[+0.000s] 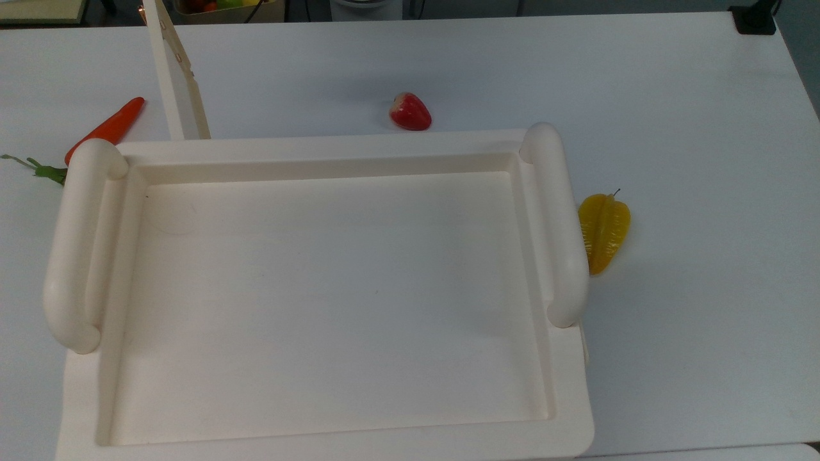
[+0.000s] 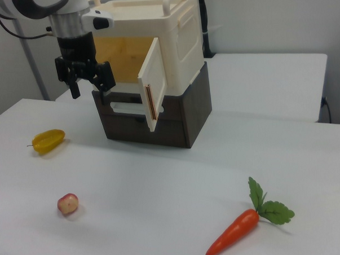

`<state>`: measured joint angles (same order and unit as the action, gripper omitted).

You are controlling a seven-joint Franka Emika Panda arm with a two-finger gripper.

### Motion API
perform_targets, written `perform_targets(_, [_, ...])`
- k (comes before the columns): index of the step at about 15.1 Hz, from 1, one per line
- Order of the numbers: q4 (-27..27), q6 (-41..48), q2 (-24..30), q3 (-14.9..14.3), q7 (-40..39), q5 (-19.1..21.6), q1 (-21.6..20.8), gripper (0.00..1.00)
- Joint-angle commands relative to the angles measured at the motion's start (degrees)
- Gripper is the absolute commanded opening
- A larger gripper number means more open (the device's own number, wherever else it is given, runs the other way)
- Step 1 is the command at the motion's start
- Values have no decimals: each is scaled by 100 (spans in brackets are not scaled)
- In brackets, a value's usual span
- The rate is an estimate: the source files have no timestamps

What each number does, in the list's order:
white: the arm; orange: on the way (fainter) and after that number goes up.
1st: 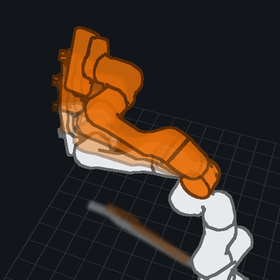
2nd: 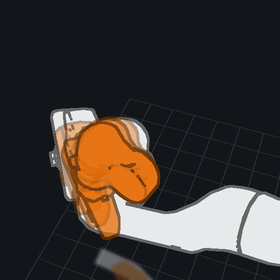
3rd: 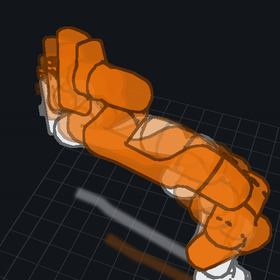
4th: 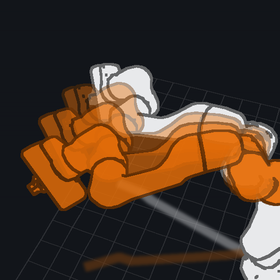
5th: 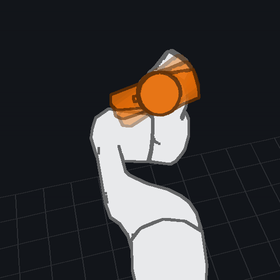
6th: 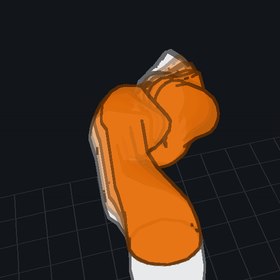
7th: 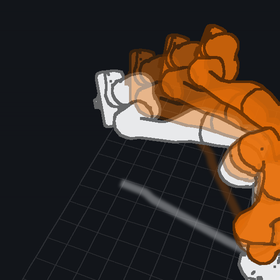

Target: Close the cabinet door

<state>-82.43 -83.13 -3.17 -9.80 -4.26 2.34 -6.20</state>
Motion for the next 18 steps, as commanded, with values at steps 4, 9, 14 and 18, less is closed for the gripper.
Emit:
perform_targets(4, [34, 499, 97, -119, -785, 100, -48, 38])
perform_targets(9, [174, 1078, 159, -434, -2005, -75, 5, 0])
perform_targets(14, [201, 1247, 141, -1119, -4456, -691, 5, 0])
perform_targets(18, [245, 327, 36, -1524, -6259, -788, -4, 0])
